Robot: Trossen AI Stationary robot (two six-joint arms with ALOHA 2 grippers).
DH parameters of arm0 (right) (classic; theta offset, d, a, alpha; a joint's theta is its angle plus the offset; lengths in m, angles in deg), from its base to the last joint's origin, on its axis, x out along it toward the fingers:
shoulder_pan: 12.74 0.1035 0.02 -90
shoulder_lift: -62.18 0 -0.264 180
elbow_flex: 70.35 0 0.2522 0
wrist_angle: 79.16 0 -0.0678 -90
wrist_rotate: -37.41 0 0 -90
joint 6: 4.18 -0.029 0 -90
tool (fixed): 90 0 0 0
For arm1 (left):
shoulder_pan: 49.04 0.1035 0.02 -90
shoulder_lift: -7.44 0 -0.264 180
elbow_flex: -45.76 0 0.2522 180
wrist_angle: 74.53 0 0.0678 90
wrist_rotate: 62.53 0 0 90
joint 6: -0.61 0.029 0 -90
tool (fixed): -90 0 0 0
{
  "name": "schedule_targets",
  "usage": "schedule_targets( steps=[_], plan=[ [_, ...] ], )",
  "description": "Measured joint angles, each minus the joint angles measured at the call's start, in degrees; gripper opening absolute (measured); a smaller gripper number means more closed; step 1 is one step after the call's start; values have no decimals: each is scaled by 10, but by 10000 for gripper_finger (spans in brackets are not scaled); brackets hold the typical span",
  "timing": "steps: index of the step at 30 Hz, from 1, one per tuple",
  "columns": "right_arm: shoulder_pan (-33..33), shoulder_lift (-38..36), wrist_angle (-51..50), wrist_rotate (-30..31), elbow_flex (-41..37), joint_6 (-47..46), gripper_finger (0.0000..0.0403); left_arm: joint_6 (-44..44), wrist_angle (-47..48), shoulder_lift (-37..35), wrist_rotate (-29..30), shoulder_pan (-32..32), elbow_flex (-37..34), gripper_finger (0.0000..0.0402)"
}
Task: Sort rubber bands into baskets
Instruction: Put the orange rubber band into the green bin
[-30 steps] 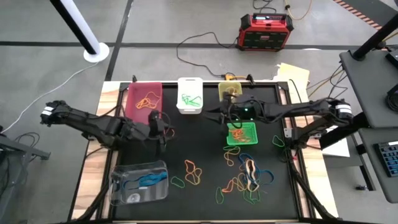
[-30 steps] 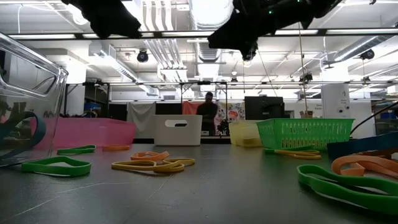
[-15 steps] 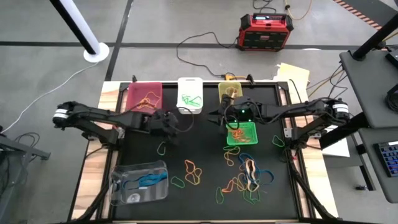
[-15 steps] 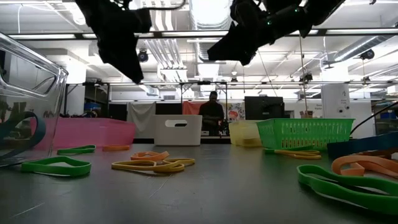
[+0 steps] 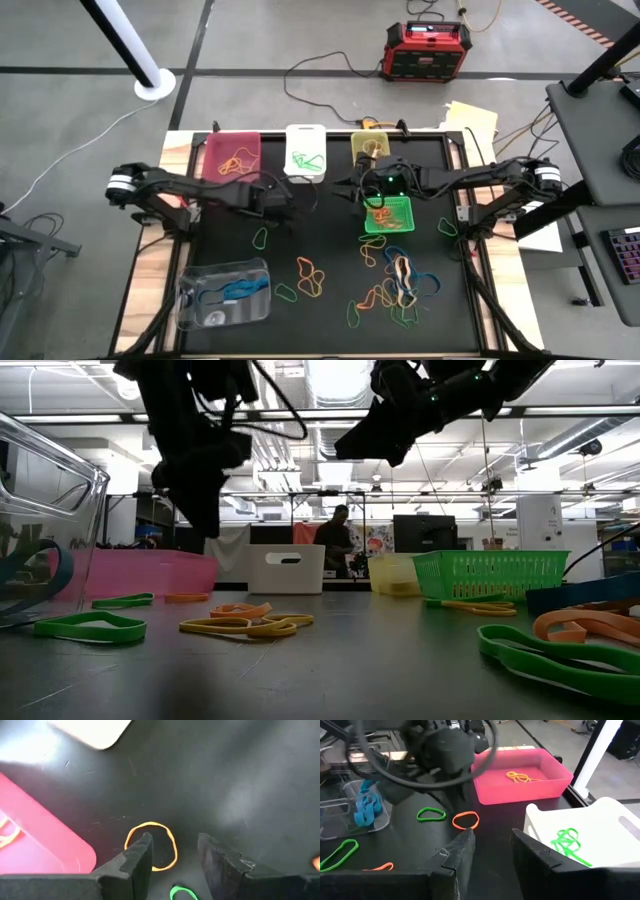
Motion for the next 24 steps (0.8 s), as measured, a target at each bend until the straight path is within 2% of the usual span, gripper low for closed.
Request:
schedule_targets(
  steps=[8,14,18,24],
  plan=[
    [0,0,0,-1,-1,0,123,-69,2,60,-18,19,4,142],
    [0,0,0,0,-1,1,123,-56,6,121,-49,19,24,142],
    [0,0,0,0,-1,0,123,-53,41,158,-50,19,45,144],
    [0,0,0,0,-1,0,123,-26,45,186,-53,19,49,158]
  ],
)
